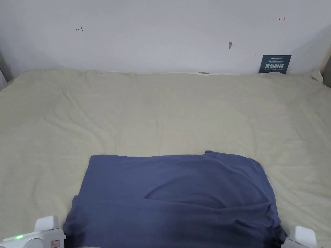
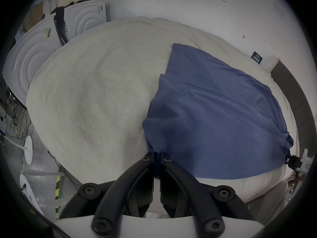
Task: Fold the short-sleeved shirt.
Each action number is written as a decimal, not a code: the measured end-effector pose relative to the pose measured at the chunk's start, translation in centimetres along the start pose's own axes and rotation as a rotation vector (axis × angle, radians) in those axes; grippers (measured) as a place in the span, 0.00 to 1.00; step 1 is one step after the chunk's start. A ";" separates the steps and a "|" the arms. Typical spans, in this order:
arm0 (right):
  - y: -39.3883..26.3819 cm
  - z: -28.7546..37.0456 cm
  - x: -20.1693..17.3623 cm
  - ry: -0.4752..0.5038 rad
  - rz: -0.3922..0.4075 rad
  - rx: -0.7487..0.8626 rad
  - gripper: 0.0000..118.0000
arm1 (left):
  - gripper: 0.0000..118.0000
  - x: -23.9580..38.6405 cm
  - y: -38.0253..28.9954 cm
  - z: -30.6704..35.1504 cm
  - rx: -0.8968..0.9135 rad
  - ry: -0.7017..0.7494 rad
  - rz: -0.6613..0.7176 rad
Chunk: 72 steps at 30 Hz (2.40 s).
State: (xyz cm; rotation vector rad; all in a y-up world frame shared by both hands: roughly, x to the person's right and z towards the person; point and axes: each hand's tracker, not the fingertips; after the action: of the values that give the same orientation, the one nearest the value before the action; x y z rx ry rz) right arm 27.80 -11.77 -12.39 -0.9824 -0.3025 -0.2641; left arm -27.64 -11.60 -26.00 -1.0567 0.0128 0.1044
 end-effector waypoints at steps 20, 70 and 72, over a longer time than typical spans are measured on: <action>10.4 16.9 -6.7 0.013 0.196 0.765 0.92 | 0.92 10.4 7.4 17.3 0.764 -0.098 -0.137; 23.1 -3.7 -6.4 0.021 0.080 0.410 0.27 | 0.02 10.3 23.5 -12.3 0.135 -0.047 -0.184; 24.3 -6.0 -5.5 0.023 0.070 0.325 0.39 | 0.02 9.9 23.5 -10.5 0.190 -0.084 -0.153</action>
State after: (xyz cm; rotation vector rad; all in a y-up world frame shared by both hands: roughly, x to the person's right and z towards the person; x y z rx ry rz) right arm 32.05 -3.59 -36.26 -0.6672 -0.2793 -0.1557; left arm -19.49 -8.43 -52.19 -0.8595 -0.1317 0.0081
